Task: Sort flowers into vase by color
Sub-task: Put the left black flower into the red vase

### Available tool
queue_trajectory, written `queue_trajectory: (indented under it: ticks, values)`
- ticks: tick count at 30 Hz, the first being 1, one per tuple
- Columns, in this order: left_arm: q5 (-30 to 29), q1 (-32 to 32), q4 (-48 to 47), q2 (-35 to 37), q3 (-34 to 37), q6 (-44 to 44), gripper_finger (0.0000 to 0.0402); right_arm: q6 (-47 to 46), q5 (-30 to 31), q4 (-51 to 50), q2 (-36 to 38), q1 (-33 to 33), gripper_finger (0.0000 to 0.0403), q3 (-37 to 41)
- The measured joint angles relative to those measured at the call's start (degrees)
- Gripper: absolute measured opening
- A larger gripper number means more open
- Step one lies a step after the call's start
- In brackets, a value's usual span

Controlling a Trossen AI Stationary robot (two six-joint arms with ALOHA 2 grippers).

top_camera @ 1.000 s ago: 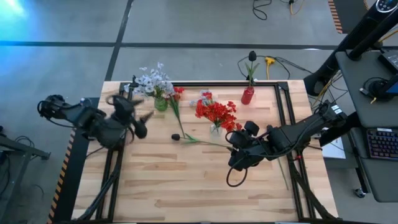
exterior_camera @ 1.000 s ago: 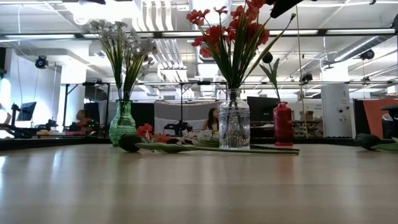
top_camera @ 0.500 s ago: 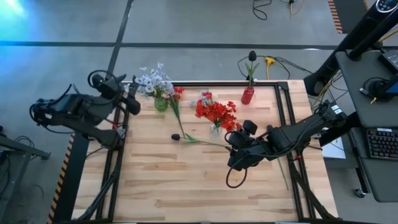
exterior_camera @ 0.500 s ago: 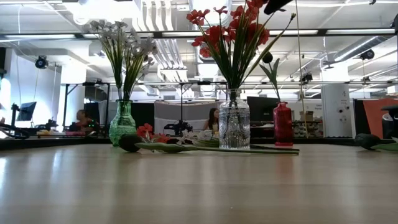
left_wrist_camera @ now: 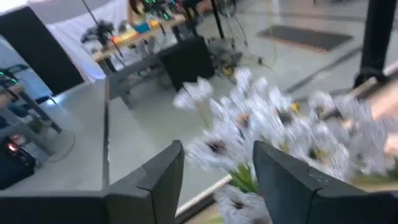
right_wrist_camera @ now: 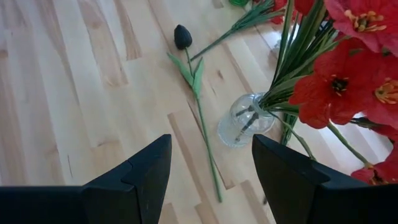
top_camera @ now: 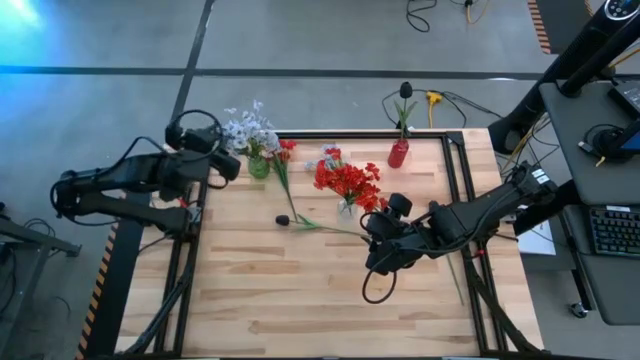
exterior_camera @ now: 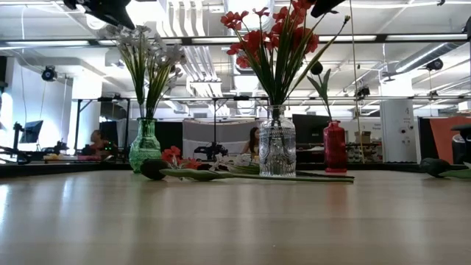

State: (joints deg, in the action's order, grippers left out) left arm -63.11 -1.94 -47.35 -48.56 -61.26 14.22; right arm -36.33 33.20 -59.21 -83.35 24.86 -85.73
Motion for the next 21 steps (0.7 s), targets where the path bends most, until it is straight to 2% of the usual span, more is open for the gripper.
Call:
queue_trajectory:
  ticks: [3,12,19,21]
  values:
    - [2.61,-2.20,0.16,-0.77,0.88,0.02,0.0158,0.31,0.27,0.05,-0.04,-0.02,0.0217,0.00]
    - [2.75,-3.91,0.41,-2.20,0.81,0.35,0.0137,0.36,1.49,0.05,-0.07,-0.02,0.0216,0.02]
    - [3.11,-2.77,-1.14,-1.51,-4.23,-0.30,0.0138,-2.34,0.72,-0.41,0.58,-0.13,0.0215,0.01]
    - [5.33,-1.74,-2.55,-1.46,-6.28,-0.38,0.0140,-6.02,-2.28,-2.16,0.98,-0.71,0.0214,-0.42]
